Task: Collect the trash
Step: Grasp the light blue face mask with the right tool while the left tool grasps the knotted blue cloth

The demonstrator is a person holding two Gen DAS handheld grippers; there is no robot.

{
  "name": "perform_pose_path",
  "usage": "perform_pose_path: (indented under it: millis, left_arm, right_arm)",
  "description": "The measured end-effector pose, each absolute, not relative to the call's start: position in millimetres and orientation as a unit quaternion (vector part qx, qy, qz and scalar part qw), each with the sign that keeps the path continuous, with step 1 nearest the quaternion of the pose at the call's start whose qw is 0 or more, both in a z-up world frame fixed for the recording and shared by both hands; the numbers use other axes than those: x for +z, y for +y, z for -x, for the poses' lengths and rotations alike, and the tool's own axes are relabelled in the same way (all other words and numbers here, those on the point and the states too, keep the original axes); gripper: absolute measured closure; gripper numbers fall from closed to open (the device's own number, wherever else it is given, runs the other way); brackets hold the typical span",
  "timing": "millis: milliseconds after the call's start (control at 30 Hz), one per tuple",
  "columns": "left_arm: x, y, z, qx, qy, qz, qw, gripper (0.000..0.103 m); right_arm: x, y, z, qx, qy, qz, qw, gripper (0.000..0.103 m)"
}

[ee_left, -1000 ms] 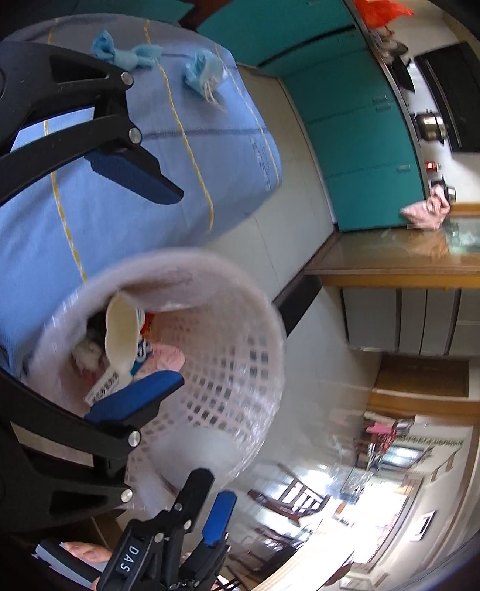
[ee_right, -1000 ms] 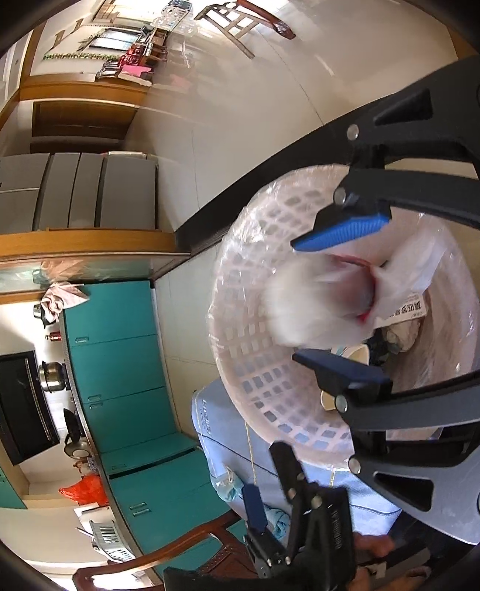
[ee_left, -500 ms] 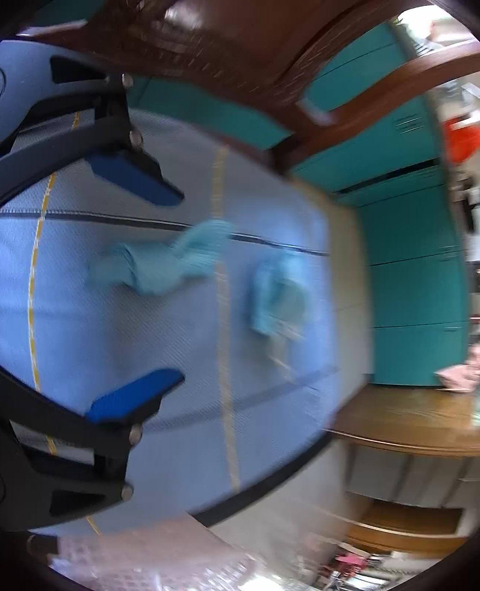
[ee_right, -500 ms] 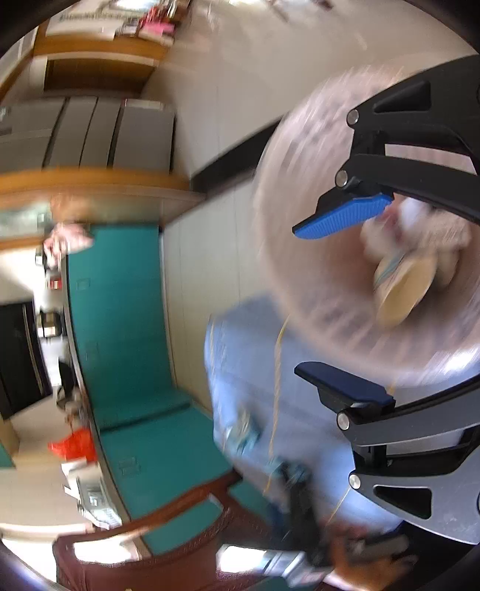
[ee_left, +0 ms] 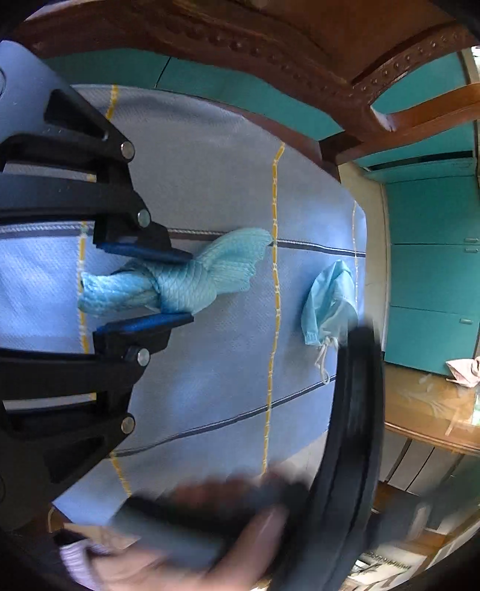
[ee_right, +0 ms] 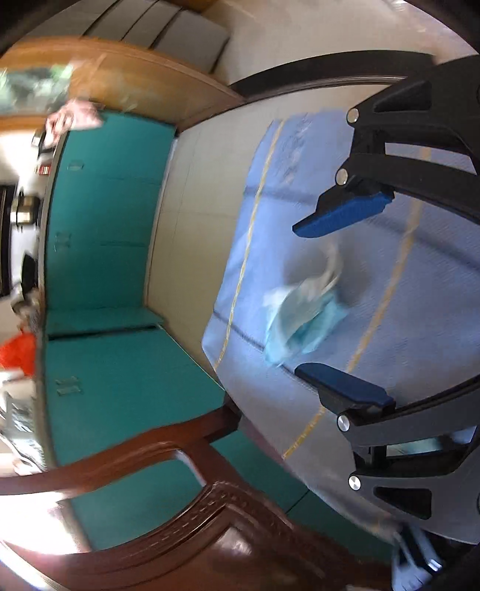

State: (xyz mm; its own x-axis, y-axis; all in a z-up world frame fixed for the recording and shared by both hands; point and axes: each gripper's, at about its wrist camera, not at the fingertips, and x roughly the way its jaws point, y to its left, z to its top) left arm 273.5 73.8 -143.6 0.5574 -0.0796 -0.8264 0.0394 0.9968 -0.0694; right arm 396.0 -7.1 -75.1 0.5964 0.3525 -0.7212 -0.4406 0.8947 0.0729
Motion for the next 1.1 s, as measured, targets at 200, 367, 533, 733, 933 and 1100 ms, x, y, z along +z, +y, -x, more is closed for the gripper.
perform_pose_path:
  millis: [200,367,533,733,933,1100]
  left_arm:
    - [-142.6,83.5,-267.8,-0.049,0.471,0.035,0.880,0.074]
    - [-140.8,85.1,-270.1,-0.044,0.470,0.051,0.880,0.072]
    - [-137.9,93.0,-267.8,-0.037,0.464,0.074,0.882,0.064]
    - [-136.6,102.2,-264.3,-0.029,0.465,0.090,0.880,0.060]
    - [-140.5,107.5,-269.0,-0.016,0.469,0.095,0.878,0.059]
    - [-144.2,107.8,-273.1,-0.005,0.467,0.094,0.879,0.041]
  right_arm:
    - [-101.5,16.6,-418.4,0.227,0.430,0.056,0.872,0.065]
    - [-96.0,0.8,-396.8,0.237,0.452,0.047,0.859,0.096]
    - [-64.9,-41.5,-340.6,0.241,0.439,0.033,0.865,0.096]
    - [-62.9,-73.2,-262.4,0.232,0.452,0.083,0.857,0.083]
    - [-59.8,-82.1,-233.8,0.285,0.459,0.057,0.839,0.037]
    - [-60.3,-84.6,-249.0,0.229,0.437,0.054,0.868,0.030]
